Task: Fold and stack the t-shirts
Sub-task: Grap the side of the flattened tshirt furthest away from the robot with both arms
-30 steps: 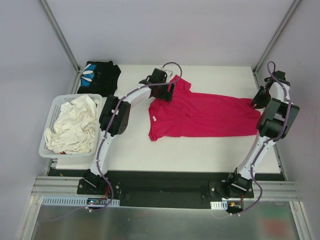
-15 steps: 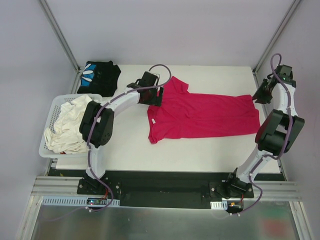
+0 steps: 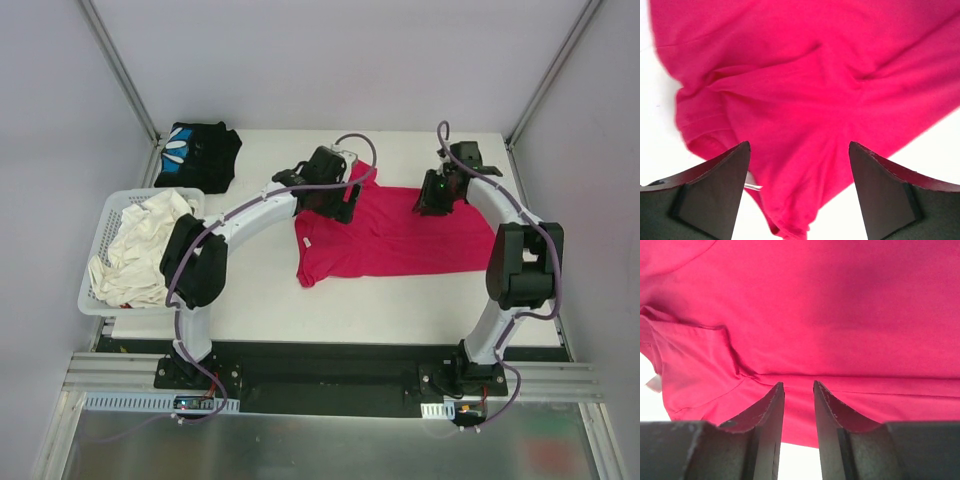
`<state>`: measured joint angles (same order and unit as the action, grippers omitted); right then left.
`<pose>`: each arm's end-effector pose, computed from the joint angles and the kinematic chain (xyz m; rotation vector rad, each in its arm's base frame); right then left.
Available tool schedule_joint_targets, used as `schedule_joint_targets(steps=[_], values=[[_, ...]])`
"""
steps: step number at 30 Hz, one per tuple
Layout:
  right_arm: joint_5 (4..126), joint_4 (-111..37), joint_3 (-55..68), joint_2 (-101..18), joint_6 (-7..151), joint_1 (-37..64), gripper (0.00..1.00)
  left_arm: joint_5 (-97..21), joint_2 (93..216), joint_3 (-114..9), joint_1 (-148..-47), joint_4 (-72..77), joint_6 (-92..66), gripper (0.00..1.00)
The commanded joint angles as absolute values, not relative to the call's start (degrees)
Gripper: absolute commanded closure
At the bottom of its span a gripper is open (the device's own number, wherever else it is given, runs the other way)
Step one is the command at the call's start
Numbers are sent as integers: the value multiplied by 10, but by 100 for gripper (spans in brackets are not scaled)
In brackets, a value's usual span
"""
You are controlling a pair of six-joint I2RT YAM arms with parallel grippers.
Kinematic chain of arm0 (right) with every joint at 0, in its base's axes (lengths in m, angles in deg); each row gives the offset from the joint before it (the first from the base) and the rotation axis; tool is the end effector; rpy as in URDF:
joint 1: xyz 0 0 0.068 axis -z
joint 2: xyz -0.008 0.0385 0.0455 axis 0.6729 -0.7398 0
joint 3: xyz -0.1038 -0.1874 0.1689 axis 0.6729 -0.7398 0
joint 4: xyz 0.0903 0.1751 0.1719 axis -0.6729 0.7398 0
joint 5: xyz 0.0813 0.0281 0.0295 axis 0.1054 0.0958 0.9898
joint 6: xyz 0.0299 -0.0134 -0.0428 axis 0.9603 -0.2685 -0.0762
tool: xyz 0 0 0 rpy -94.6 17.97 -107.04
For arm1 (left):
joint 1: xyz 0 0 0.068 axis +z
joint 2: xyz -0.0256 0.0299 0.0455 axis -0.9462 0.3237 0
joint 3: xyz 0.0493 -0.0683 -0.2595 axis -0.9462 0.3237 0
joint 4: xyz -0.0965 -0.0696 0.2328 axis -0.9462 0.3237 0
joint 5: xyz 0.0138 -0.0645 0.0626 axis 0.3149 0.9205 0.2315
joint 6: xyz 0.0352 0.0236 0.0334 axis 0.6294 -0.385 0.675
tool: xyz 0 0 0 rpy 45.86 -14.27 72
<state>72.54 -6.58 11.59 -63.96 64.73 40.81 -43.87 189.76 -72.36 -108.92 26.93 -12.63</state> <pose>0.3949 0.0193 0.2410 -0.1452 2.4944 0.3347 0.3516 -0.2746 0.2682 0.5530 2.2672 -0.4840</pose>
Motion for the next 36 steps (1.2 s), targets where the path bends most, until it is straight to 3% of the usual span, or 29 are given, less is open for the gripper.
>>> schedule_joint_targets(steps=[1,7,21,36], values=[[736,-111,84,-636,670,401,67,-397,1869,-740,-1121,301,-104,21],[753,-122,104,-657,677,406,66,-315,1874,-717,-1137,306,-105,19],[806,-125,178,-725,705,442,65,-274,1979,-760,-1138,340,-85,17],[822,-123,197,-670,717,476,65,-250,2022,-745,-1137,340,-130,19]])
